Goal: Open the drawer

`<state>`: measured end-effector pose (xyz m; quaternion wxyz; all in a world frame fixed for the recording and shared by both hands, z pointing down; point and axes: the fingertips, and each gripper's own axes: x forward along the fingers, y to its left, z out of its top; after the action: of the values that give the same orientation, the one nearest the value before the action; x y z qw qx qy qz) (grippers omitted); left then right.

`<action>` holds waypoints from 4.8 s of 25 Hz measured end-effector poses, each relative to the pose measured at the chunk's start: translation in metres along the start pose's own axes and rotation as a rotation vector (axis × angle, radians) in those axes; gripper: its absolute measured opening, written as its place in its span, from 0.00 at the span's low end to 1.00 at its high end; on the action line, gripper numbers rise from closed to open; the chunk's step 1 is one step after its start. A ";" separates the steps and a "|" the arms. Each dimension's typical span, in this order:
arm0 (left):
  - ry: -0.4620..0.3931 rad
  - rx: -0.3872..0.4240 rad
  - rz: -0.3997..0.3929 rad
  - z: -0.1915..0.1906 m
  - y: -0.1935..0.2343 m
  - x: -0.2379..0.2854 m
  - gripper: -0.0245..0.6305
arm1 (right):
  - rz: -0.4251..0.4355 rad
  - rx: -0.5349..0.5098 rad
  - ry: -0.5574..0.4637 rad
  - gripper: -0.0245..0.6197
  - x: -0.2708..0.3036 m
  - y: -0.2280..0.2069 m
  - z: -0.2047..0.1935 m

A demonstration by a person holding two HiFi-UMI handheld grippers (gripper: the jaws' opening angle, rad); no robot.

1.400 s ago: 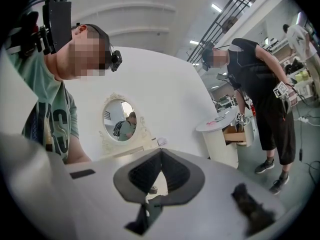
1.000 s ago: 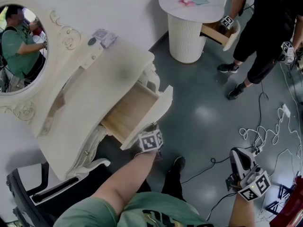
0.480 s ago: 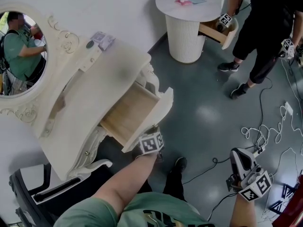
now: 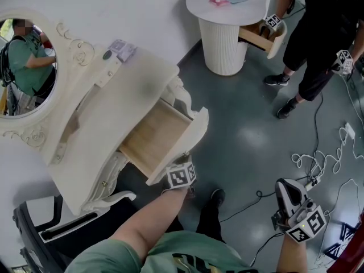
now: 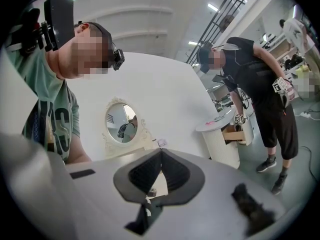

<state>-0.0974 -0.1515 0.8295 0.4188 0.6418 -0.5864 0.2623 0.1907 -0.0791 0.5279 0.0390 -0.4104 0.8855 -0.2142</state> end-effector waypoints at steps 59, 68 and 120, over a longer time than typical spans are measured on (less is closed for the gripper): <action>-0.156 0.183 -0.508 0.047 -0.079 -0.196 0.07 | 0.206 -0.136 0.064 0.06 0.059 0.054 0.104; -0.532 0.121 -0.482 0.158 0.022 -0.332 0.05 | 0.351 -0.181 0.082 0.06 0.145 0.150 0.129; -1.072 -0.133 0.319 0.108 0.183 -0.629 0.05 | 1.032 -0.330 0.266 0.05 0.322 0.358 0.119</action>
<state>-0.4015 0.0993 0.2957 0.0568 0.5609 -0.8222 -0.0781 -0.2475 -0.1555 0.3068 -0.0379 0.1064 0.9907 -0.0759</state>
